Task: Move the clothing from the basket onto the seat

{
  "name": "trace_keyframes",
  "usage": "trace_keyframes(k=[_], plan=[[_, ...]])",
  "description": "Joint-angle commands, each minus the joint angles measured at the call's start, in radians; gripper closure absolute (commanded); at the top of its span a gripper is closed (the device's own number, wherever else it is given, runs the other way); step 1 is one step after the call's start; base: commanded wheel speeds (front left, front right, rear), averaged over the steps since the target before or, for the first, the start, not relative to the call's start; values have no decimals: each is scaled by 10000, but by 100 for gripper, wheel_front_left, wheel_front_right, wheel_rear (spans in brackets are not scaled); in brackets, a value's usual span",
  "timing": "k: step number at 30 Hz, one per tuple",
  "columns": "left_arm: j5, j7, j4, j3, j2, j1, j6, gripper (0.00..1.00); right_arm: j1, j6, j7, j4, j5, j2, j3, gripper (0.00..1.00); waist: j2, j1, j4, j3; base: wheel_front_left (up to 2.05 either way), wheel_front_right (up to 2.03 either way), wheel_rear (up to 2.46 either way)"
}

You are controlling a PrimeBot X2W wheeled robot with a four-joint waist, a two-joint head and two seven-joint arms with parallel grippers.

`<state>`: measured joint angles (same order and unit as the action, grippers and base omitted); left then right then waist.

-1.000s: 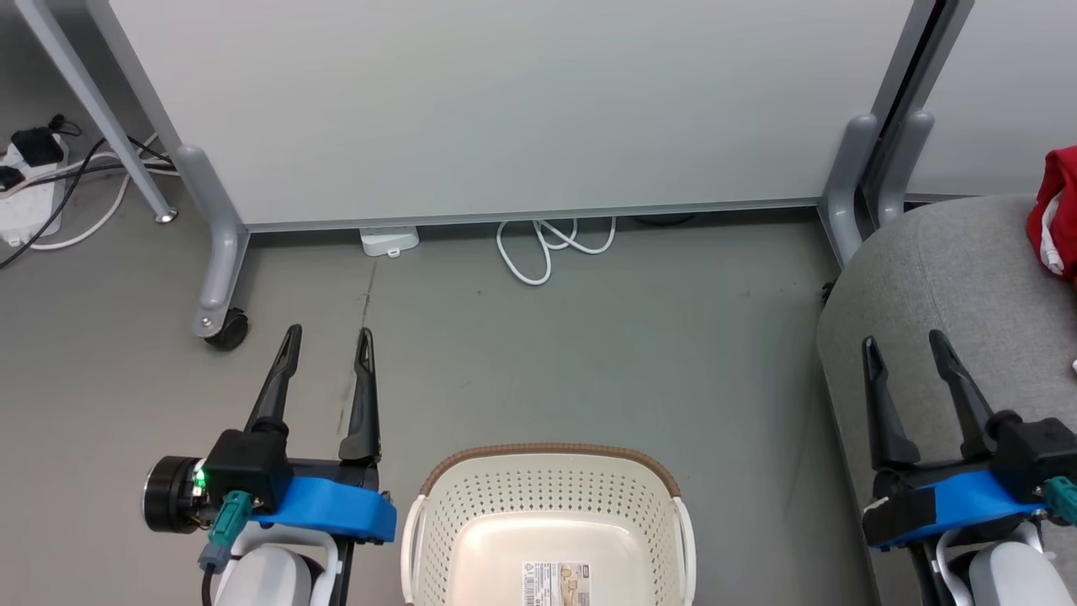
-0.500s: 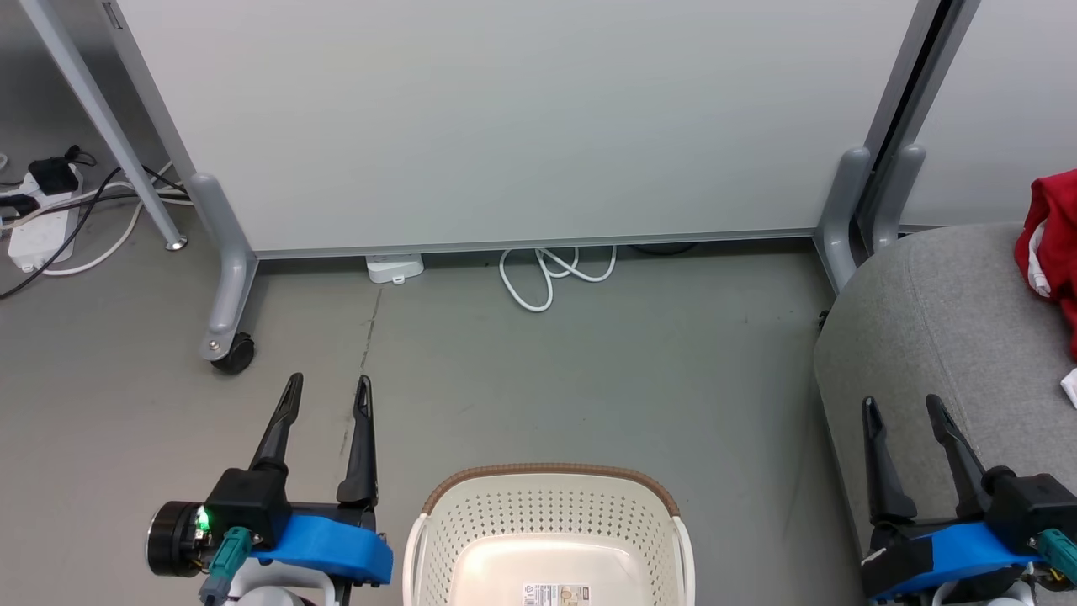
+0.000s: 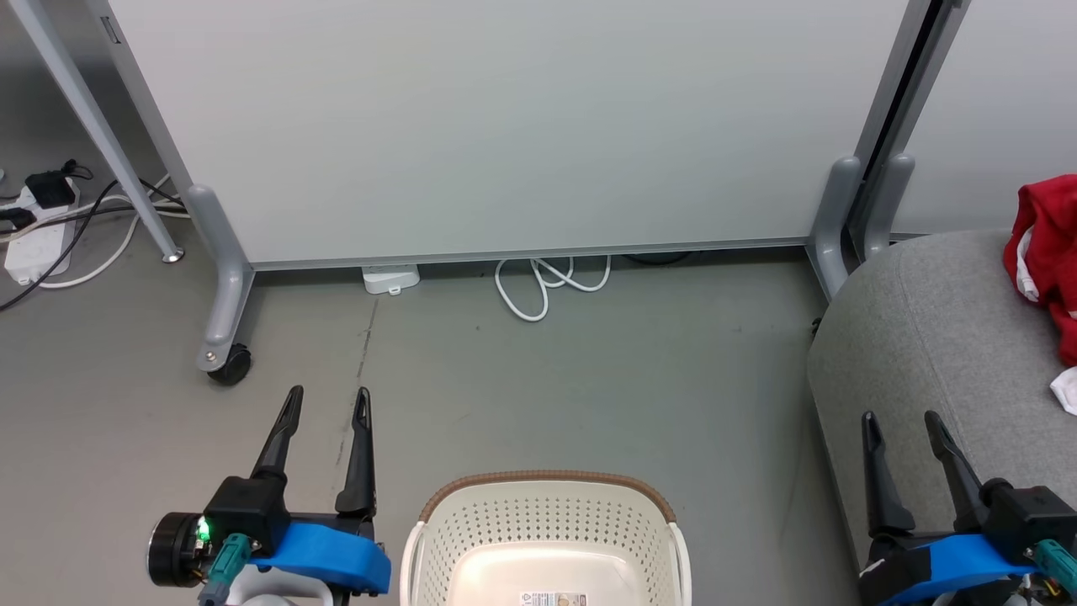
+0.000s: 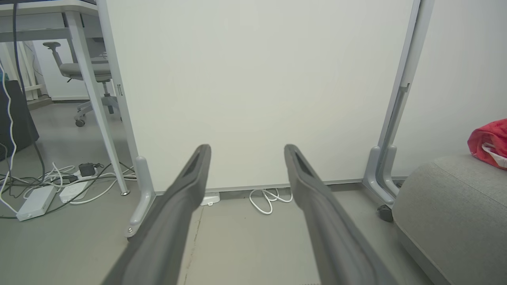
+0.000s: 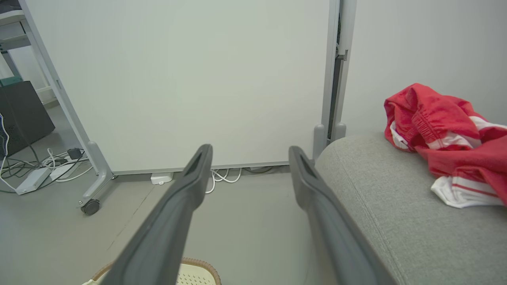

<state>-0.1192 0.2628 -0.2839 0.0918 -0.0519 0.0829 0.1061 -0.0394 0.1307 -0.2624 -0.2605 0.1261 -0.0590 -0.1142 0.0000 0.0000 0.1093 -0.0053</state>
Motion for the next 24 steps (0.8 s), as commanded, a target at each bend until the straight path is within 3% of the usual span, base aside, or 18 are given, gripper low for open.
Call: trace_keyframes(k=[1, 6, 7, 11, 24], plan=[[-42, 29, -28, -18, 19, -106, 26, 0, 109, 1, -37, -21, 60, 43, -24, 0, 0, 0, -9, -15, 0, 0, 0], [-107, 29, -90, 3, 19, -83, 44, 0, 75, 1, -37, -45, 75, 69, -35, 0, 0, 0, -23, -23, 0, 0, 0], [-52, 0, -82, 10, 2, -13, 4, 100, 3, 0, 0, -52, 0, 36, -19, 100, 0, 0, -24, -25, 0, 0, 0], [-108, -71, -403, 12, 4, -264, 3, 100, 82, 0, 86, -400, 52, 79, -25, 100, 0, 0, -28, -27, 0, 0, 0], [-2696, -728, -270, -369, 6, -140, 48, 100, -94, 0, 763, -315, 2633, 77, -54, 100, 0, 0, -140, -16, 0, 0, 0]])
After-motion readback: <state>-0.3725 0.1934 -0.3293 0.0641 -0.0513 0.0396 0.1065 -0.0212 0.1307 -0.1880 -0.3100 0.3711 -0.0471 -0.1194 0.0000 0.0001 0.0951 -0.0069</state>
